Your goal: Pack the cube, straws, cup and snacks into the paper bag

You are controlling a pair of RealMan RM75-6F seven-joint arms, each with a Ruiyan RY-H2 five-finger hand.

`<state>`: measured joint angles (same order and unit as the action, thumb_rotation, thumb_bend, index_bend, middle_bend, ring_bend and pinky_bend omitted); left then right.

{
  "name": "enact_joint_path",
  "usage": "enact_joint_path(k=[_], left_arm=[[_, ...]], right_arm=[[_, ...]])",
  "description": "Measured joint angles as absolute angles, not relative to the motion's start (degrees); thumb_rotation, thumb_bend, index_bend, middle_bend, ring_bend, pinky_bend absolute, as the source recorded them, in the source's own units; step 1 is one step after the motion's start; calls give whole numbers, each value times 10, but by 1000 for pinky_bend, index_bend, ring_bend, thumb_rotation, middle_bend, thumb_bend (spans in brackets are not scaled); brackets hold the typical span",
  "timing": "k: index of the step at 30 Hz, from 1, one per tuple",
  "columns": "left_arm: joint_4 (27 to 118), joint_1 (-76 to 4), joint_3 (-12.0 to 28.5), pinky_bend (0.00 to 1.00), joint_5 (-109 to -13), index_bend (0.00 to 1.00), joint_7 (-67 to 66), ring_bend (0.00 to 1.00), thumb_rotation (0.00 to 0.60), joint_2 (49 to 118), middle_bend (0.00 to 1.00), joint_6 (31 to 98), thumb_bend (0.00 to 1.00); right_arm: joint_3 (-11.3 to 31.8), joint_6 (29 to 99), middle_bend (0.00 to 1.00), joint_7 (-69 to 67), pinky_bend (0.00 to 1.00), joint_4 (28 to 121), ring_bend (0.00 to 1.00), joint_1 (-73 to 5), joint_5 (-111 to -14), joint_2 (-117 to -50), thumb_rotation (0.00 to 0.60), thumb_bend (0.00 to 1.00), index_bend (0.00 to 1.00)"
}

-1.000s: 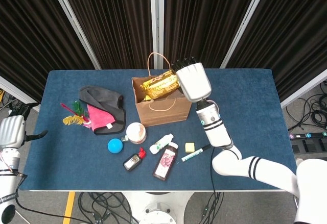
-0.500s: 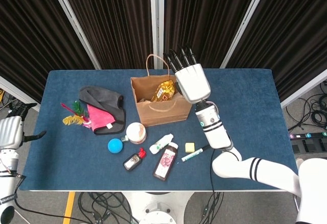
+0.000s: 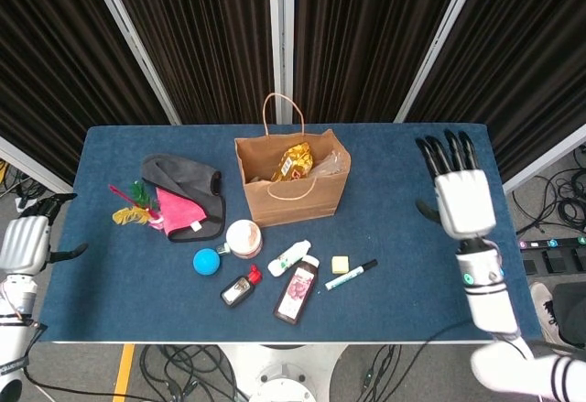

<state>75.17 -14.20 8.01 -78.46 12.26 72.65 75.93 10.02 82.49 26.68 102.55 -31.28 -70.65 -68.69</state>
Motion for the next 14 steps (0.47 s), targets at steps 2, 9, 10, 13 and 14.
enact_joint_path(k=[2,9,10,13,14], left_arm=[[743,-137,72,290,-796,276,125,250,600,732,330,770,53],[731,-126,54,290,-824,285,124,250,600,745,331,795,56],[732,-124,50,290,-829,285,121,250,600,745,331,799,56],[737,-113,41,290,-835,286,114,250,600,745,331,810,57],[739,-110,40,290,-834,285,114,250,600,744,332,811,57]], right_arm=[[42,823,83,231,0,1029,0,-263,-712,-667,600,34,71],[-52,826,57,94,0,920,0,-168,-749,-686,600,6,7],[-53,831,56,85,0,897,0,-160,-758,-694,600,1,4],[-54,859,60,62,0,827,0,-136,-800,-724,600,0,3],[-53,873,60,56,0,809,0,-128,-819,-734,600,0,2]])
